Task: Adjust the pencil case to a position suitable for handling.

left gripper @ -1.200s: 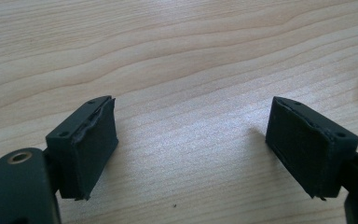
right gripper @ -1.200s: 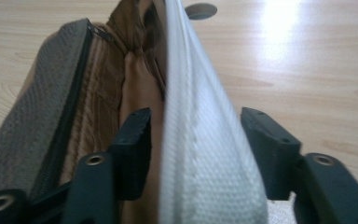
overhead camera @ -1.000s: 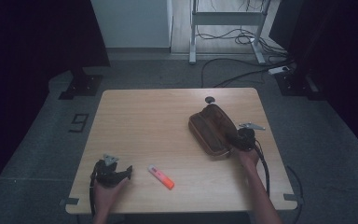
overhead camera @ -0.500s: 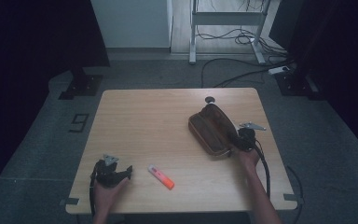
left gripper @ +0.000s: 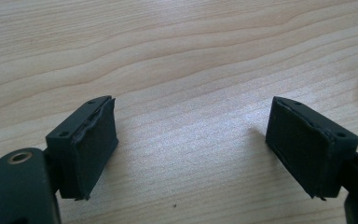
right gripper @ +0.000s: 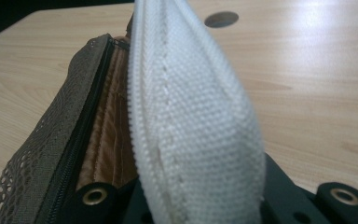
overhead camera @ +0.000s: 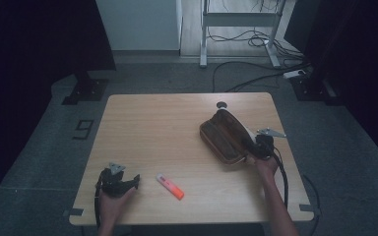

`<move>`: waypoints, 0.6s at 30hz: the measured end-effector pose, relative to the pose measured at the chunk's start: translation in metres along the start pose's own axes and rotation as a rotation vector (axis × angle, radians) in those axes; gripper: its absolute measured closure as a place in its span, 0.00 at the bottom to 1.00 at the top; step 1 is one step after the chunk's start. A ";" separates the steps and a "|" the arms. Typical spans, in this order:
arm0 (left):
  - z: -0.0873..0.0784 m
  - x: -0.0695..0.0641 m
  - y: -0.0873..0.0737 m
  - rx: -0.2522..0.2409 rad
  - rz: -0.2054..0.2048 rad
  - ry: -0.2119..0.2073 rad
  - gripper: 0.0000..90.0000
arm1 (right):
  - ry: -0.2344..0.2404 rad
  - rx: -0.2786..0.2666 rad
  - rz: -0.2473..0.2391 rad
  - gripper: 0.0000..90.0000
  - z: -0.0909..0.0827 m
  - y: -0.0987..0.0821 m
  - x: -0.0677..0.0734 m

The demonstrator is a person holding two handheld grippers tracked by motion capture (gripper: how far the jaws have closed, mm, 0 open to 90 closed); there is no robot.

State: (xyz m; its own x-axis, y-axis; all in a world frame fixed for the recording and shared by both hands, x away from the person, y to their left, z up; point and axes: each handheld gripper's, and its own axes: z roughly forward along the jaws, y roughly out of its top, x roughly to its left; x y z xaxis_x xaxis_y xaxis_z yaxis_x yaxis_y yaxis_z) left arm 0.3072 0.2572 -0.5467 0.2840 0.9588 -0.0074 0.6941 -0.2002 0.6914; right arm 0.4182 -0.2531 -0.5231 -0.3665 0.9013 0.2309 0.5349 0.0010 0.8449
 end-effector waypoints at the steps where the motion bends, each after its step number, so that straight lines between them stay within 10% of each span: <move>1: 0.000 0.000 0.000 0.000 0.000 0.000 0.18 | 0.000 0.000 0.000 0.91 0.000 0.000 0.000; 18: 0.000 0.000 0.000 0.000 0.000 0.000 0.18 | 0.063 -0.076 0.001 0.91 -0.020 0.006 -0.007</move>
State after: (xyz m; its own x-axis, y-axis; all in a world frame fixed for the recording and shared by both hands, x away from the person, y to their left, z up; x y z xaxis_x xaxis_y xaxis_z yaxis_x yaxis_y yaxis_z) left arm 0.3074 0.2572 -0.5466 0.2845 0.9587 -0.0075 0.6942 -0.2006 0.6913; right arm 0.4086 -0.2679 -0.5098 -0.4144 0.8723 0.2596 0.4767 -0.0350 0.8784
